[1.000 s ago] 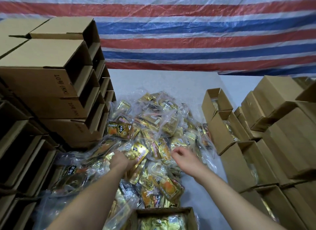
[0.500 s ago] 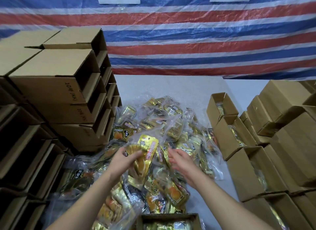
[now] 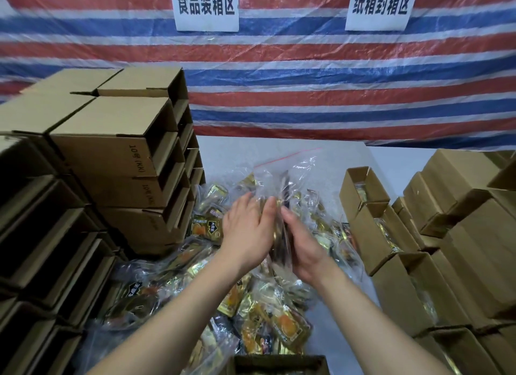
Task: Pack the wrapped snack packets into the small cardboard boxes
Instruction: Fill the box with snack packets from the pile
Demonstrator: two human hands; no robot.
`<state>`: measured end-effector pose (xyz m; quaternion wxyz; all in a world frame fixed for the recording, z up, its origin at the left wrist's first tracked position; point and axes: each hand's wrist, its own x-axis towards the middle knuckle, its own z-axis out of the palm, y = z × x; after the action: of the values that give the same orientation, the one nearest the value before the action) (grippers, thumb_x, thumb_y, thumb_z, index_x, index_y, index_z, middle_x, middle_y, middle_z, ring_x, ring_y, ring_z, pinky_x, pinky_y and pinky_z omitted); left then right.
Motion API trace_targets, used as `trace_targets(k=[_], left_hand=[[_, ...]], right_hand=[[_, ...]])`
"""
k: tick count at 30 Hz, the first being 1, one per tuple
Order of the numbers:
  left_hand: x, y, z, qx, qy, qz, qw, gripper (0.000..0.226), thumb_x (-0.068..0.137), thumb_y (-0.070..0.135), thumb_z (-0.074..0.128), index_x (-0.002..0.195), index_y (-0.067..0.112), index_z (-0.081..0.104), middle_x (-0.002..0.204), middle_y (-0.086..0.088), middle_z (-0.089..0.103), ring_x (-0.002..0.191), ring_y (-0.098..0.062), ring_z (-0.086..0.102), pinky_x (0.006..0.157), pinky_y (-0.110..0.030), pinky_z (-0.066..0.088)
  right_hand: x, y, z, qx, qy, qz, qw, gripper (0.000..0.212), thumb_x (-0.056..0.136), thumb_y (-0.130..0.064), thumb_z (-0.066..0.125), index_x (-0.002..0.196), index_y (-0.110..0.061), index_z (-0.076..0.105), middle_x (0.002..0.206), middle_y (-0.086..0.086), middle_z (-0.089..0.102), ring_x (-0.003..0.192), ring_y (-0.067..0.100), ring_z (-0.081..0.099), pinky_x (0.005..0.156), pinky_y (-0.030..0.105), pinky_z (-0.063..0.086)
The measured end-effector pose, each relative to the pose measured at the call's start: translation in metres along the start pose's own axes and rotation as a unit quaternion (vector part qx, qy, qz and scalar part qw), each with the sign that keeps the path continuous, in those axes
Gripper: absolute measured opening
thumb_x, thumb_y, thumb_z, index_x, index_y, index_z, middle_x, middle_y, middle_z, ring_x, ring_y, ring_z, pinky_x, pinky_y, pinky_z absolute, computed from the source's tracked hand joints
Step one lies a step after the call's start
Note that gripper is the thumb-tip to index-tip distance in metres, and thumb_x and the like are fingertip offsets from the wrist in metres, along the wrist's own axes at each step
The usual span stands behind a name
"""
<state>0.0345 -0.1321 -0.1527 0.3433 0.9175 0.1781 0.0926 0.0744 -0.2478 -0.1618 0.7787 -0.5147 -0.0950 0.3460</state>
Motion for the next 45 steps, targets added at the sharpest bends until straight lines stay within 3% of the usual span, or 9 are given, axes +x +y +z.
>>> trace_targets(k=[3, 11, 17, 25, 29, 33, 38, 41, 45], left_hand=[[-0.004, 0.010, -0.004, -0.033, -0.059, 0.029, 0.997, 0.081, 0.093, 0.063, -0.008, 0.152, 0.027, 0.034, 0.164, -0.004, 0.016, 0.152, -0.018, 0.007, 0.123, -0.049, 0.006], [-0.024, 0.008, -0.032, -0.211, -0.234, -0.002, 0.949, 0.079, 0.090, 0.077, 0.008, 0.155, 0.034, 0.020, 0.161, 0.010, 0.021, 0.147, -0.009, 0.021, 0.119, -0.038, 0.012], [-0.084, -0.088, -0.005, -0.043, -0.413, -0.024, 0.909, 0.062, 0.097, 0.060, 0.041, 0.152, 0.035, 0.030, 0.154, 0.013, 0.038, 0.132, -0.003, 0.041, 0.108, -0.024, 0.032], [-0.138, -0.153, 0.049, -0.024, -0.445, -0.077, 0.892, 0.034, 0.103, 0.043, 0.044, 0.135, 0.039, 0.055, 0.136, 0.008, 0.057, 0.122, -0.011, 0.054, 0.110, -0.039, 0.040], [-0.138, -0.159, 0.053, -0.031, -0.423, -0.086, 0.901, 0.033, 0.101, 0.050, 0.044, 0.129, 0.043, 0.059, 0.111, 0.010, 0.069, 0.103, -0.016, 0.064, 0.095, -0.036, 0.051], [-0.141, -0.161, 0.058, -0.074, -0.404, -0.074, 0.909, 0.029, 0.100, 0.046, 0.049, 0.124, 0.040, 0.063, 0.083, 0.022, 0.069, 0.063, -0.001, 0.056, 0.062, -0.011, 0.046], [-0.142, -0.159, 0.058, -0.085, -0.399, -0.071, 0.910, 0.025, 0.102, 0.043, 0.046, 0.109, 0.036, 0.069, 0.100, 0.006, 0.073, 0.068, -0.001, 0.058, 0.077, -0.031, 0.054], [-0.141, -0.160, 0.060, -0.086, -0.385, -0.062, 0.917, 0.027, 0.103, 0.039, 0.046, 0.117, 0.035, 0.067, 0.081, 0.013, 0.069, 0.060, 0.001, 0.056, 0.062, -0.015, 0.049], [-0.142, -0.158, 0.063, -0.085, -0.375, -0.049, 0.922, 0.022, 0.104, 0.033, 0.046, 0.105, 0.035, 0.067, 0.061, 0.029, 0.059, 0.053, 0.007, 0.050, 0.052, -0.009, 0.035]], right_hand=[[-0.008, -0.014, -0.011, -0.055, 0.021, -0.016, 0.998, 0.063, 0.091, -0.042, 0.063, 0.131, 0.006, 0.055, 0.131, 0.041, 0.050, 0.116, 0.050, 0.054, 0.101, 0.063, 0.040], [-0.039, -0.030, -0.029, -0.012, -0.045, -0.013, 0.999, 0.031, 0.080, -0.023, 0.069, 0.108, -0.012, 0.075, 0.099, 0.015, 0.072, 0.085, 0.027, 0.070, 0.082, 0.040, 0.058], [-0.081, -0.026, -0.073, -0.115, -0.241, 0.134, 0.954, 0.051, 0.065, -0.020, 0.079, 0.111, 0.000, 0.070, 0.099, 0.017, 0.068, 0.090, 0.029, 0.066, 0.082, 0.036, 0.053], [-0.079, 0.012, -0.034, -0.630, -0.386, 0.309, 0.599, 0.020, 0.084, -0.028, 0.069, 0.097, -0.016, 0.060, 0.069, -0.009, 0.057, 0.044, -0.002, 0.052, 0.039, 0.015, 0.039], [-0.085, 0.051, -0.034, -0.722, -0.342, 0.353, 0.488, 0.037, 0.077, -0.049, 0.066, 0.094, -0.016, 0.071, 0.075, -0.004, 0.066, 0.060, 0.014, 0.061, 0.052, 0.022, 0.046], [-0.089, 0.094, -0.037, -0.704, -0.232, 0.368, 0.562, 0.042, 0.076, -0.056, 0.056, 0.081, -0.015, 0.065, 0.073, -0.001, 0.063, 0.063, 0.015, 0.058, 0.056, 0.022, 0.044], [-0.097, 0.133, -0.047, -0.456, -0.029, 0.488, 0.743, 0.037, 0.084, -0.054, 0.060, 0.094, -0.019, 0.060, 0.091, 0.000, 0.064, 0.061, 0.009, 0.057, 0.054, 0.017, 0.045], [-0.104, 0.164, -0.047, -0.480, -0.006, 0.480, 0.734, 0.045, 0.082, -0.055, 0.063, 0.106, -0.018, 0.060, 0.099, 0.001, 0.066, 0.065, 0.012, 0.058, 0.052, 0.021, 0.045], [-0.103, 0.187, -0.050, -0.659, -0.085, 0.346, 0.663, 0.076, 0.073, -0.057, 0.068, 0.136, -0.019, 0.049, 0.133, 0.003, 0.056, 0.118, 0.024, 0.057, 0.097, 0.029, 0.046]])
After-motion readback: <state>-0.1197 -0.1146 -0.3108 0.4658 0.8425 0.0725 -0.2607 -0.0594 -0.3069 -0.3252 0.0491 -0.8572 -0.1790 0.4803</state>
